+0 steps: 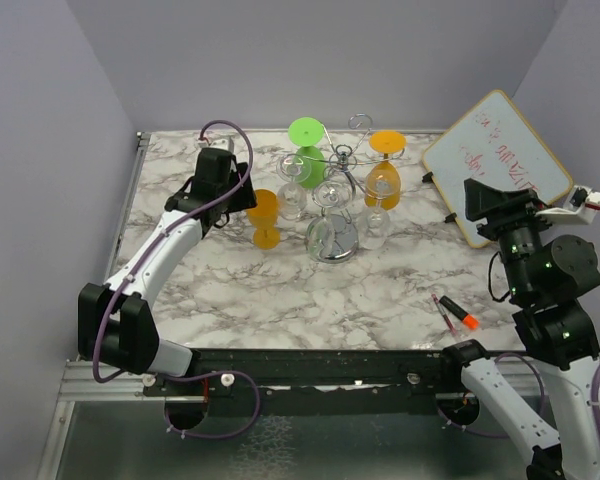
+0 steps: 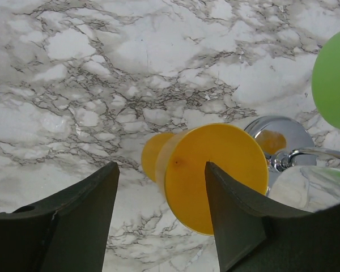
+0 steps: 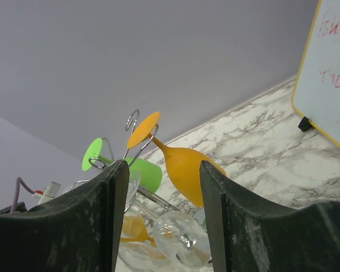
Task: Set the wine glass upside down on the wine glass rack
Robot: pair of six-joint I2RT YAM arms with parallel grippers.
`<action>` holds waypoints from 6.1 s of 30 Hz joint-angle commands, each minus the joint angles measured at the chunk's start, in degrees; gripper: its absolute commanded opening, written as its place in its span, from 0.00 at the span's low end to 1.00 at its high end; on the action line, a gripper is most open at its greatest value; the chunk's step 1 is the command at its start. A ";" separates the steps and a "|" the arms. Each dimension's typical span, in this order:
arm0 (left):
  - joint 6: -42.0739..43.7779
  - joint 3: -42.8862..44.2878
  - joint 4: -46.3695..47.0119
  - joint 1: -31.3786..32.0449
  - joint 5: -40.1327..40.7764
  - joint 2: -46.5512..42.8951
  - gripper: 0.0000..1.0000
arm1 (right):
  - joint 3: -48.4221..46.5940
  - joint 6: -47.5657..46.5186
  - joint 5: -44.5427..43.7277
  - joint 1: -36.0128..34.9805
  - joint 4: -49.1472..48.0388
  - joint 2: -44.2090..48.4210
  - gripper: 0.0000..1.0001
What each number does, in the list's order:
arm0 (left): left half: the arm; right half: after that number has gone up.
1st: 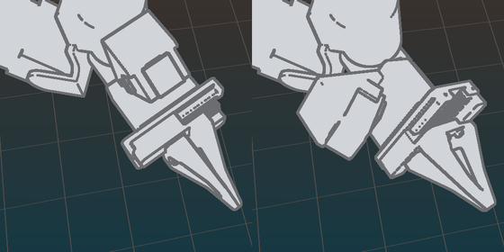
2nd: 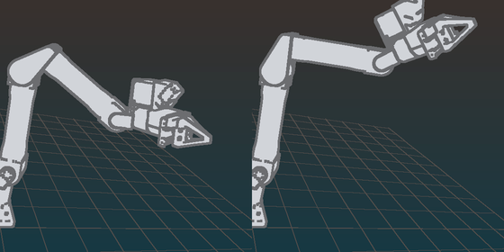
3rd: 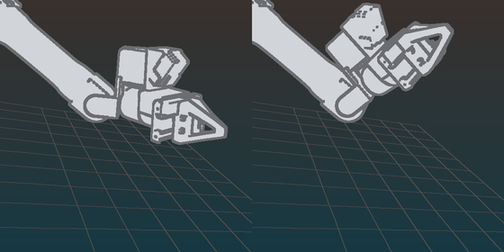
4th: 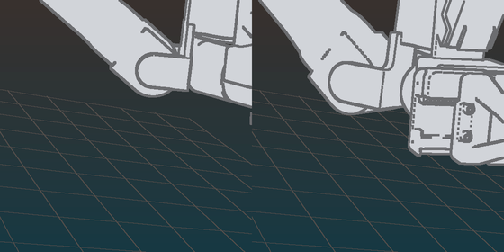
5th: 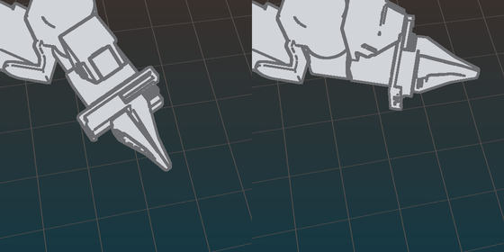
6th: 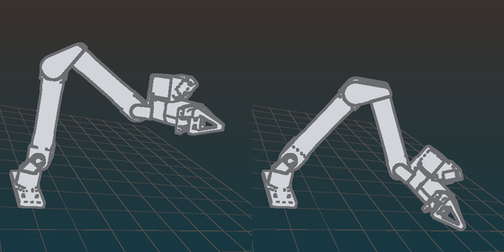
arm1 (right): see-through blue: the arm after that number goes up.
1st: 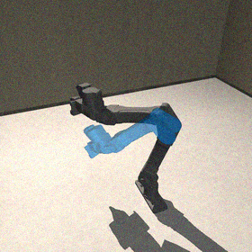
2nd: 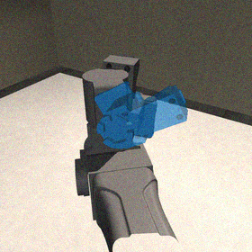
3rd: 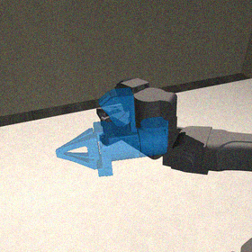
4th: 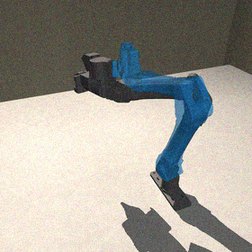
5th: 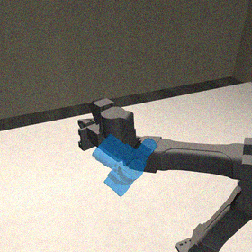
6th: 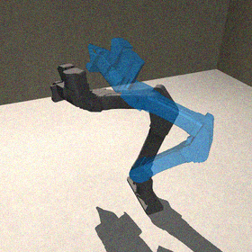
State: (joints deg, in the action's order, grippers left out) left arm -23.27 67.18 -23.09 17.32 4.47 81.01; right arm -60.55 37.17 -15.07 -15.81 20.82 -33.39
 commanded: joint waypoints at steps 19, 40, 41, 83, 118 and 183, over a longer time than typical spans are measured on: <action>8.05 3.81 -7.03 -0.36 2.31 3.90 0.00 | 0.41 -1.85 -2.95 -0.02 3.99 -0.04 0.57; -1.36 10.93 -0.57 -0.36 11.66 -17.03 0.00 | -0.45 -3.03 1.44 -0.07 2.65 -0.65 0.57; -2.49 10.91 0.43 -0.36 10.69 -18.58 0.00 | -0.16 -3.02 1.79 -0.08 2.23 -0.49 0.58; -19.82 8.01 42.78 19.71 -16.73 -14.47 0.00 | 13.86 17.86 26.55 -0.05 -30.54 0.14 0.65; 8.22 3.28 77.91 40.33 -4.38 1.34 0.00 | 13.65 45.99 8.46 -0.03 -32.77 4.83 0.52; -15.22 29.44 29.78 40.42 -24.84 1.53 0.99 | -0.73 -49.75 22.61 -0.01 -16.20 3.79 0.01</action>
State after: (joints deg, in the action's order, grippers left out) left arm -30.81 94.04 10.48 57.52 -13.74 79.55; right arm -60.49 -1.87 0.14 -15.79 1.89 -28.97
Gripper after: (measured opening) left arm 0.987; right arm 0.068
